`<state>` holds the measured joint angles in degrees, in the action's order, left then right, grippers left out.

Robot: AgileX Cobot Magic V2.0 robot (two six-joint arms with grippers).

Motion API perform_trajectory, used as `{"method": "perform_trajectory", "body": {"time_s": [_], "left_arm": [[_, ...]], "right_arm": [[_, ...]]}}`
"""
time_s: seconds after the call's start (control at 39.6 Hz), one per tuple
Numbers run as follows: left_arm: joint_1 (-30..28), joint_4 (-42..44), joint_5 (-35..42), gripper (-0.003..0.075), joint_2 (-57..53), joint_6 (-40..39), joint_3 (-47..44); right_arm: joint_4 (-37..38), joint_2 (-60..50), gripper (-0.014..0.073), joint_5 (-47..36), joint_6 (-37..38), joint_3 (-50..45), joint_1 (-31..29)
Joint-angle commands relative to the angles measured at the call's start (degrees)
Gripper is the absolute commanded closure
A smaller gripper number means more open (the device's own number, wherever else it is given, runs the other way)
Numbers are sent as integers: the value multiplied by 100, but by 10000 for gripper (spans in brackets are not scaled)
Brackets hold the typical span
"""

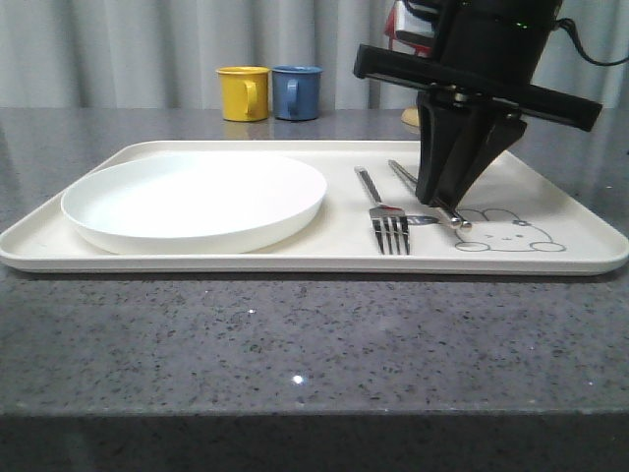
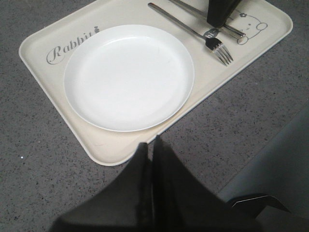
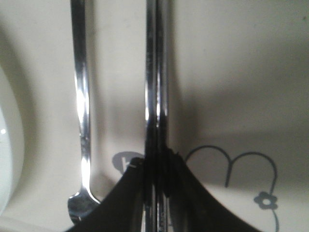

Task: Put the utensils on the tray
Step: 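Place the chopsticks on the tray beside the fork and release, then grasp the metal spoon by its handle with the right gripper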

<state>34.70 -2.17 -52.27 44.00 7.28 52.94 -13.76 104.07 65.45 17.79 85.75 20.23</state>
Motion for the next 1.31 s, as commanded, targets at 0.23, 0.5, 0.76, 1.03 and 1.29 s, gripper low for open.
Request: {"method": "perform_trajectory", "body": {"time_s": [0.23, 0.5, 0.76, 1.03, 1.29], "left_arm": [[42, -28, 402, 739, -28, -48, 149], [42, -28, 402, 739, -28, -48, 149], [42, -28, 402, 739, -28, -48, 149], [42, -28, 402, 739, -28, -48, 149], [42, -28, 402, 739, -28, -48, 149]], "right_arm": [[47, -289, 283, -63, 11, 173, 0], [1244, -968, 286, 532, -498, 173, 0], [1838, -1316, 286, 673, -991, 173, -830], [1832, -1063, 287, 216, -1779, 173, -2433], [1850, -561, 287, -254, -2278, 181, -2916]]}}
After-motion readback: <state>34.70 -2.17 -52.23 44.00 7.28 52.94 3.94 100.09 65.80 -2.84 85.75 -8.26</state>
